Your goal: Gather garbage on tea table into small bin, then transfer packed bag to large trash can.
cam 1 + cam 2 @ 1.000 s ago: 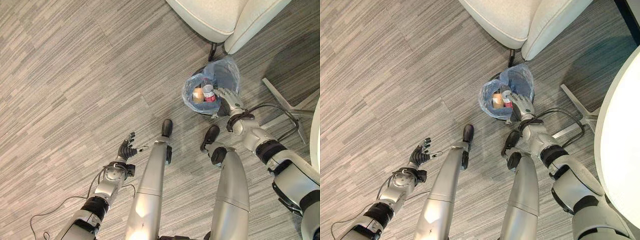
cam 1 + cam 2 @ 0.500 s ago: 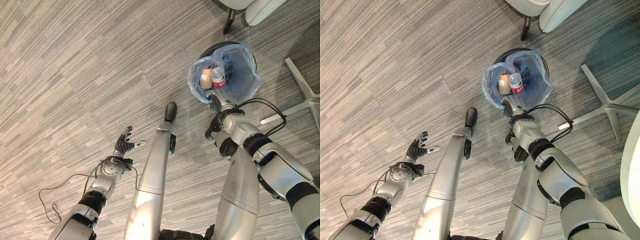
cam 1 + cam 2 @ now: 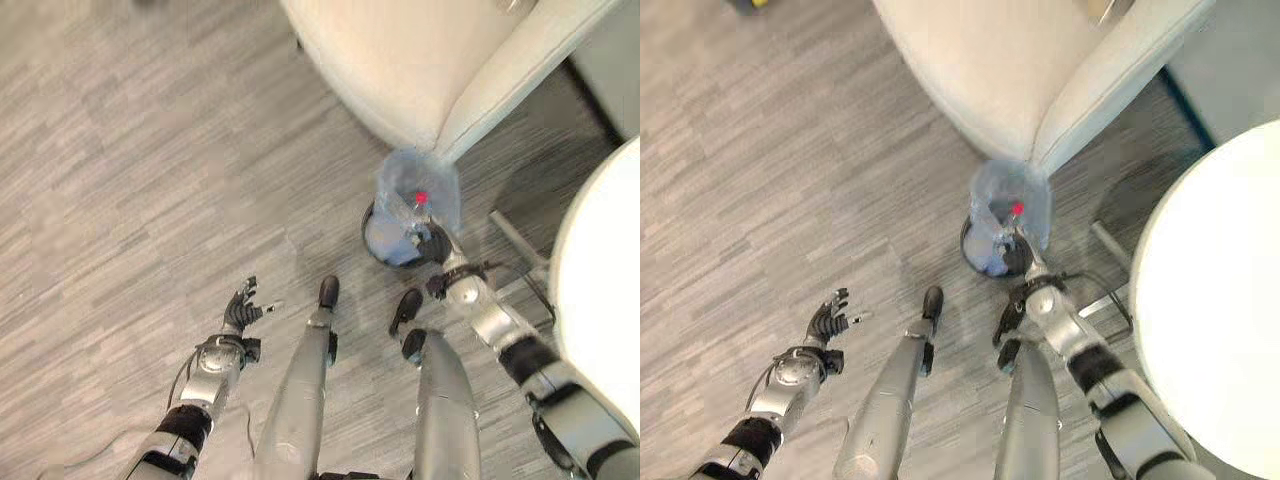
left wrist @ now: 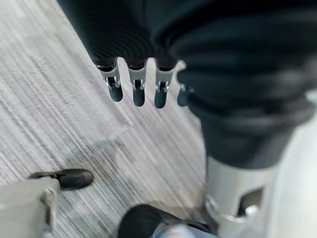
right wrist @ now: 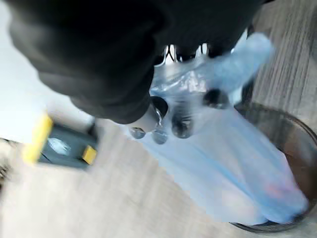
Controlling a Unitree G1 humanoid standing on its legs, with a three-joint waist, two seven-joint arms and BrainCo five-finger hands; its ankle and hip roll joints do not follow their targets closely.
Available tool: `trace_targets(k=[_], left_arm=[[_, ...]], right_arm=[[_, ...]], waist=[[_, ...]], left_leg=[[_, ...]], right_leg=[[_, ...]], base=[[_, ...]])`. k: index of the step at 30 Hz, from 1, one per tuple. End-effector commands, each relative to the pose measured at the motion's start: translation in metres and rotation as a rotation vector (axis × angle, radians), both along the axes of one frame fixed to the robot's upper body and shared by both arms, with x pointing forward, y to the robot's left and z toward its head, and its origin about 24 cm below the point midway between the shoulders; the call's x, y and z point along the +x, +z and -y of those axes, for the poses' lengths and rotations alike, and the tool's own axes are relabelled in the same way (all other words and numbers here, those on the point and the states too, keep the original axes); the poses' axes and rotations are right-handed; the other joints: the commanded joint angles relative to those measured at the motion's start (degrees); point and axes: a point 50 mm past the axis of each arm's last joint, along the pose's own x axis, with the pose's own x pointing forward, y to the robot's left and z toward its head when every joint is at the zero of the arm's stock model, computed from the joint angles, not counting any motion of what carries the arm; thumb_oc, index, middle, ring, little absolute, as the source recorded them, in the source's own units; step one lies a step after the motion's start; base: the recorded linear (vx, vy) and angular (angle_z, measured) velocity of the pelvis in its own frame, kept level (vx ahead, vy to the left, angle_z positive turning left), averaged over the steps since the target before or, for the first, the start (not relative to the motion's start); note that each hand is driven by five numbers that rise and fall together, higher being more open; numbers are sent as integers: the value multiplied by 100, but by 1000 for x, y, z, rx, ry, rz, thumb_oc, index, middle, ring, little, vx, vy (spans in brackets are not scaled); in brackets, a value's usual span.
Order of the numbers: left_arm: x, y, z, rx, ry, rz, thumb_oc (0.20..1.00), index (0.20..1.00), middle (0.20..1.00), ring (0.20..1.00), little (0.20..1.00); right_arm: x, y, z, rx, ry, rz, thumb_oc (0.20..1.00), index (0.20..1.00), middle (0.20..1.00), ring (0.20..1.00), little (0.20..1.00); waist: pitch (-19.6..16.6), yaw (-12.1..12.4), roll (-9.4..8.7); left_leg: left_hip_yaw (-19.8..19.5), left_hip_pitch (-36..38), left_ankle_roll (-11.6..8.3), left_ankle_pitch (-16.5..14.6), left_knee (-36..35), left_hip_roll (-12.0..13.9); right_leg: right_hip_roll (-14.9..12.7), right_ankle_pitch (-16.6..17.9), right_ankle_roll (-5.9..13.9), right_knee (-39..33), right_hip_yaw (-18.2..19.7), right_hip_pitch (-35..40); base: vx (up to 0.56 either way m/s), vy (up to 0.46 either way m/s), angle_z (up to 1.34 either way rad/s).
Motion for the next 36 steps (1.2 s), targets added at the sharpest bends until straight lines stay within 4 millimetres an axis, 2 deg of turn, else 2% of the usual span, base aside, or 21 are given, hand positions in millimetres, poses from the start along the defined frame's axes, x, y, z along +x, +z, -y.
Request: trace_targets(k=[1,3,7,11,17,20,21,22,23,24,25,27,29,31,33,34,36], left_arm=[[4,5,-4,51,-50,12,1000,1000,1000,1000,1000],[-3,0,-4,48,-53,-10,1000,1000,1000,1000,1000],[-29,-15,-12,42,-40,-75,1000,1000,1000,1000,1000],[-46,-22,-17,45,-43,-115,1000,1000,1000,1000,1000],[-60,-26,-18,38,-49,-144,1000,1000,1000,1000,1000],[-56,-22,-21,57,-57,-124,1000,1000,1000,1000,1000],[-53,-20,-21,60,-61,-113,1000,1000,1000,1000,1000],[-48,-14,-22,60,-56,-84,1000,1000,1000,1000,1000],[-48,-14,-22,60,-56,-85,1000,1000,1000,1000,1000],[-45,-11,-22,59,-56,-67,1000,1000,1000,1000,1000],[-42,-9,-22,61,-58,-57,1000,1000,1000,1000,1000],[-39,-3,-19,61,-77,-29,1000,1000,1000,1000,1000],[-36,0,-19,68,-88,-14,1000,1000,1000,1000,1000],[-30,6,-13,56,-107,18,1000,1000,1000,1000,1000],[-26,8,-5,34,-129,35,1000,1000,1000,1000,1000],[-26,8,-5,34,-128,35,1000,1000,1000,1000,1000],[-15,22,8,39,-199,103,1000,1000,1000,1000,1000]], right_arm=[[16,42,-11,95,108,134,200,200,200,200,200],[6,43,-13,172,145,140,200,200,200,200,200],[-16,49,-9,303,193,177,200,200,200,200,200],[-26,50,-3,314,211,173,200,200,200,200,200],[-36,49,-7,367,255,157,200,200,200,200,200],[-35,51,-15,409,281,161,200,200,200,200,200],[-35,52,-15,416,284,170,200,200,200,200,200],[-36,54,-13,412,278,182,200,200,200,200,200],[-36,54,-13,412,277,182,200,200,200,200,200],[-36,56,-11,415,268,201,200,200,200,200,200],[-36,58,-9,422,259,209,200,200,200,200,200],[-36,60,-8,423,250,219,200,200,200,200,200],[-36,62,-7,433,251,230,200,200,200,200,200],[-34,65,-6,441,247,239,200,200,200,200,200],[-32,69,-2,427,240,251,200,200,200,200,200],[-32,69,-2,427,240,251,200,200,200,200,200],[-29,77,0,412,245,274,200,200,200,200,200]], waist=[[337,13,65],[219,-43,7],[-325,-153,-152],[-727,-206,-216],[-920,-166,-267],[-757,-115,-250],[-719,-121,-228],[-711,-101,-171],[-714,-100,-177],[-770,-37,-127],[-804,10,-134],[-853,121,-219],[-904,219,-262],[-866,217,-162],[-833,197,-56],[-832,193,-55],[-713,50,-94]], left_leg=[[209,276,-20,-228,-192,12],[261,808,-31,-204,-484,39],[471,1958,-5,-221,-1169,153],[644,2533,36,-248,-1515,95],[789,3018,138,-369,-1679,43],[828,2958,218,-327,-1569,89],[807,2863,231,-258,-1532,113],[758,2690,243,-118,-1473,165],[761,2684,242,-124,-1465,159],[681,2496,231,21,-1453,201],[619,2373,209,83,-1436,200],[476,2125,150,210,-1388,152],[383,1850,7,438,-1361,114],[240,1516,-272,838,-1389,157],[231,1439,-370,986,-1620,173],[228,1440,-371,987,-1621,172],[641,1340,-240,661,-1205,179]], right_leg=[[44,117,454,-669,366,458],[96,225,520,-1062,353,1000],[180,480,698,-2013,376,2190],[248,637,801,-2460,457,2696],[257,712,900,-2526,683,2951],[280,672,948,-2014,848,2732],[371,598,927,-1784,976,2705],[584,338,847,-1368,1190,2696],[577,319,847,-1340,1194,2680],[786,105,753,-959,1343,2782],[877,-28,722,-873,1419,2852],[983,-304,571,-1252,1530,3183],[1091,-436,403,-1856,1616,3402],[1364,-406,262,-2235,1723,3393],[1460,-304,208,-2477,1587,3402],[1460,-303,208,-2478,1584,3404],[1293,-91,235,-2645,1290,3309]], base=[[-7,71,-15],[64,75,-11],[134,78,-21],[96,113,-28],[10,88,-17],[-185,51,-30],[-285,9,-20],[-239,2,7],[-292,-58,42],[-206,-112,57],[-248,-168,63],[-159,-205,48],[-179,-237,39],[-266,-222,21],[-209,-108,72],[-270,-71,84],[-340,-52,67]])
